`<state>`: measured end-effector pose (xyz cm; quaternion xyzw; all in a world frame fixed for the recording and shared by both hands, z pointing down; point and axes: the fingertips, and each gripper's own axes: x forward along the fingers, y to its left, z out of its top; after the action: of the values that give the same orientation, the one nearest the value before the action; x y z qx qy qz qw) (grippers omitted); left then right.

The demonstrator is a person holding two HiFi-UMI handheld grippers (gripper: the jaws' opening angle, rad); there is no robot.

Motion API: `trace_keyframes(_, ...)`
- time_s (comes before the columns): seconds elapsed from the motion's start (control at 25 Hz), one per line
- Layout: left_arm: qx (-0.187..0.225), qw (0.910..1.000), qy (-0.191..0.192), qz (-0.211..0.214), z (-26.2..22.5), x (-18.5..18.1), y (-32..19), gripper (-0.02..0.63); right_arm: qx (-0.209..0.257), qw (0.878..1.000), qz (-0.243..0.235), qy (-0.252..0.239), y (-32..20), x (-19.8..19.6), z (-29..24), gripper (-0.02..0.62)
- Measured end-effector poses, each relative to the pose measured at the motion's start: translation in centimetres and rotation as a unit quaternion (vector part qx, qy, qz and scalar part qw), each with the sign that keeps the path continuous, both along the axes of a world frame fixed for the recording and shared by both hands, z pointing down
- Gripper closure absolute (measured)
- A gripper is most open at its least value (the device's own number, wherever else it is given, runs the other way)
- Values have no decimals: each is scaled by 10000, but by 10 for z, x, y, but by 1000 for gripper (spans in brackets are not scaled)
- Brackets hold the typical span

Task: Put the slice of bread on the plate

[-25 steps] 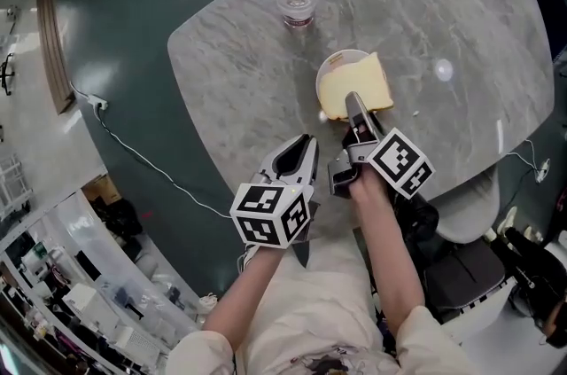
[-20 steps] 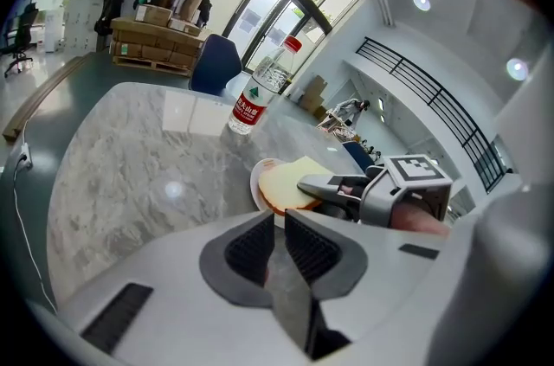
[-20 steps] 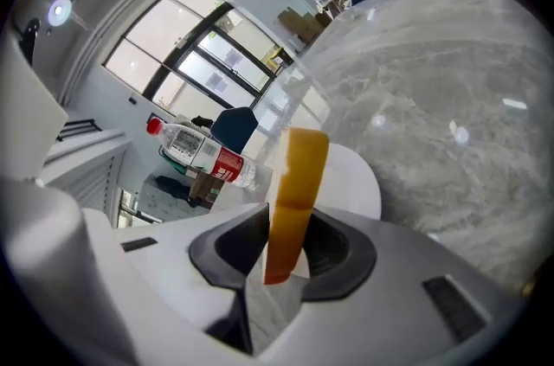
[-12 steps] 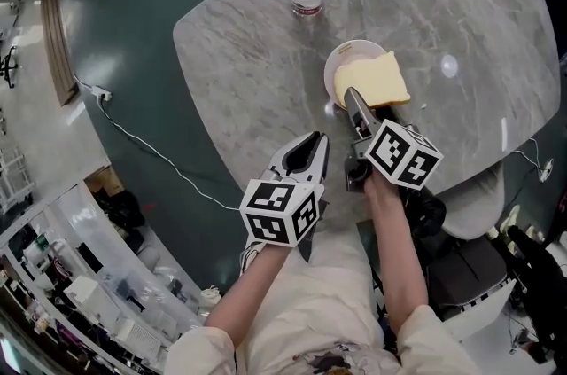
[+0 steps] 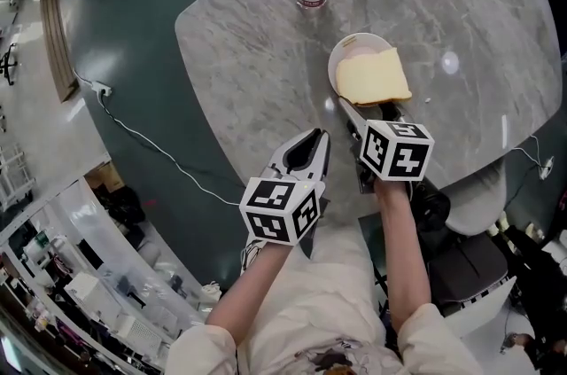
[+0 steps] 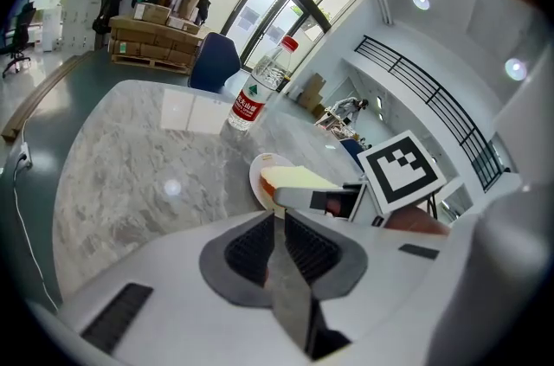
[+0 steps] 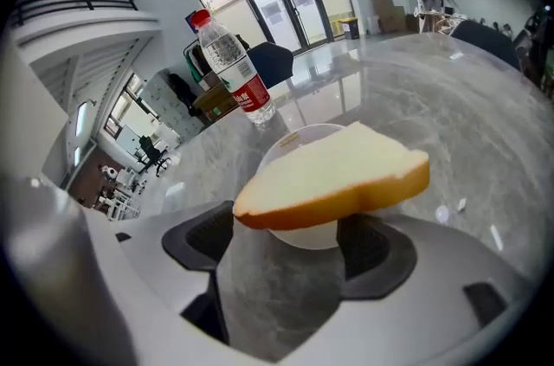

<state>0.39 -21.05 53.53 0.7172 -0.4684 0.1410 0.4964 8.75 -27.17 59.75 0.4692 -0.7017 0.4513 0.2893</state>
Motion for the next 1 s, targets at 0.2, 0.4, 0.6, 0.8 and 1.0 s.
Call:
trace_keyframes(0.2,-11,10000,2,-26,1,-2,3,560,-101,9998,-147,71,5,-6,3,206)
trace_keyframes(0.4,1,10000,13,-46,-2,-2,7,560,-243,9986,-150,444,14,-3,10,207)
trace_keyframes(0.6,13,10000,16,-66,-2,-3,9,560,-390,9964,-85,749,24,2,15,308)
trace_keyframes(0.8,10,10000,22,-85,-4,-5,14,560,-415,9974,42,589,32,-4,14,442)
trace_keyframes(1.0,13,9999,12,-115,-6,-7,19,560,-379,9983,168,408,34,-11,11,552)
